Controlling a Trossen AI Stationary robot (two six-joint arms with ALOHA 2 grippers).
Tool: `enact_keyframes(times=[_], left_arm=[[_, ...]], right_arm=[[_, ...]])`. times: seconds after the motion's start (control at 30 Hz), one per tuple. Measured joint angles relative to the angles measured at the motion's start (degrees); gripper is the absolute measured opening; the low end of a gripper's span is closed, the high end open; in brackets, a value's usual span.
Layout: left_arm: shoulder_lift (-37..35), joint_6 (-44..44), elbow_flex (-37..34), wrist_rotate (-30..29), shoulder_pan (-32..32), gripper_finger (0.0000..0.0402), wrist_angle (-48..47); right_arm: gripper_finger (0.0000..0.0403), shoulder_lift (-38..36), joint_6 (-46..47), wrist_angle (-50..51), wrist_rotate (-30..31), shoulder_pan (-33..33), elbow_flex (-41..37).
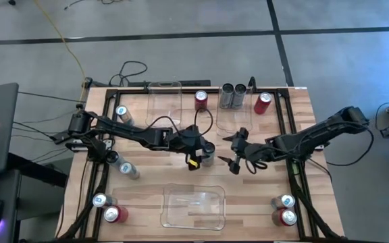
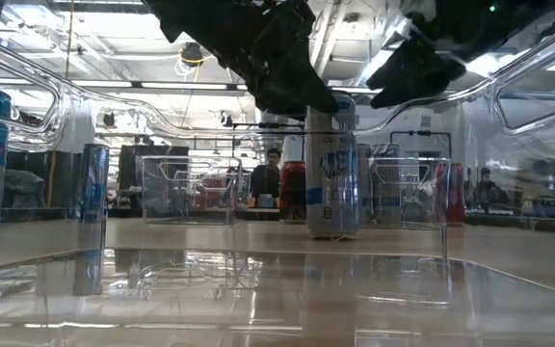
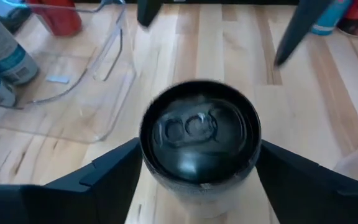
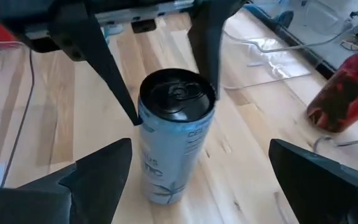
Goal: Sort soda cans
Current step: Put the top white-blue soda can into the top right transparent bin
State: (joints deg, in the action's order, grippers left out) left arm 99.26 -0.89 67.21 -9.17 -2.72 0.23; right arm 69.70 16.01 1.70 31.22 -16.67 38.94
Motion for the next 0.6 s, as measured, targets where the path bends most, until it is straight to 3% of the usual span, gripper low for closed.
enact_keyframes(times=[0.27, 0.6], left_arm=[[0.0, 2.78, 0.04, -0.07, -0.5, 0.0367, -0.43], [-3.79, 2.75, 3.37, -0.62, -0.76, 0.0375, -11.26]], right_arm=[[0.04, 3.82, 0.01, -1.66, -1.82, 0.69, -0.02], [0.04, 4.15, -3.57, -7.55, -8.51, 2.85, 0.0]])
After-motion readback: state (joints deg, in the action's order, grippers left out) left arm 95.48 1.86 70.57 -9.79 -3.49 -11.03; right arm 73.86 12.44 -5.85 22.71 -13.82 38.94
